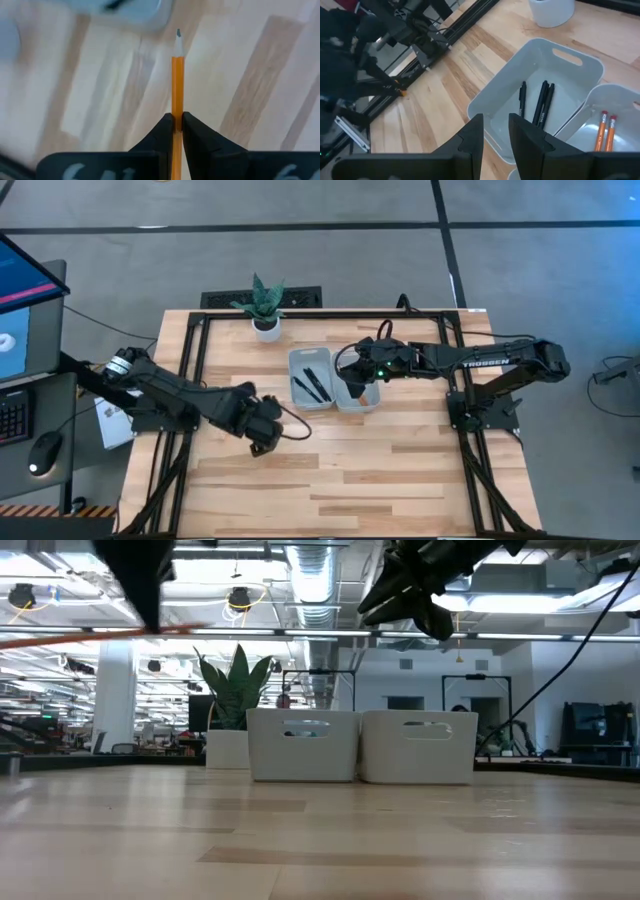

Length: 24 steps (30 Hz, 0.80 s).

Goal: Sort pens & pencils
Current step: Put the orange pencil into the right gray bin

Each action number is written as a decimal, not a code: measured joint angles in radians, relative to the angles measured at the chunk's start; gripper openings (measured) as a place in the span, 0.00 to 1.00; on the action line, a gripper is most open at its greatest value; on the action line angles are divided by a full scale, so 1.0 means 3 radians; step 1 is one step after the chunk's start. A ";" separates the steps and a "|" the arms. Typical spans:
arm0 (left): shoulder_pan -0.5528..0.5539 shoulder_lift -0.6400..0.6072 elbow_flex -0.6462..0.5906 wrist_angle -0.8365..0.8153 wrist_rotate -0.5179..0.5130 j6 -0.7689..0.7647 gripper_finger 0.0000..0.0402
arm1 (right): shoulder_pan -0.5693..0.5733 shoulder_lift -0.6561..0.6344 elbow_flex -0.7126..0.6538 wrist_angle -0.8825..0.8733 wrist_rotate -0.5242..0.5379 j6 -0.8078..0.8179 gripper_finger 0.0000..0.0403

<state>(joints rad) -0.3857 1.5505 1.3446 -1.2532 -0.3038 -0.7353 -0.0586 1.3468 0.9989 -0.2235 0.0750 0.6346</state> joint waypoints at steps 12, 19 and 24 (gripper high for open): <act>0.0167 -0.0003 0.0741 0.0043 -0.0884 0.1511 0.05 | -0.0001 0.0000 0.0000 0.0002 -0.0148 0.0690 0.28; 0.0168 -0.0003 0.0928 0.0277 -0.1365 0.2523 0.05 | -0.0122 0.0000 0.0000 0.0007 -0.0313 0.1142 0.28; 0.0182 0.0032 0.0926 0.0628 -0.1366 0.3500 0.05 | -0.0169 0.0000 -0.0001 0.0255 -0.0449 0.1146 0.28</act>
<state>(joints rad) -0.3309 1.5601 1.6225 -1.0647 -0.7138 0.3146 -0.1093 1.3468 0.9985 -0.1469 -0.0597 0.9783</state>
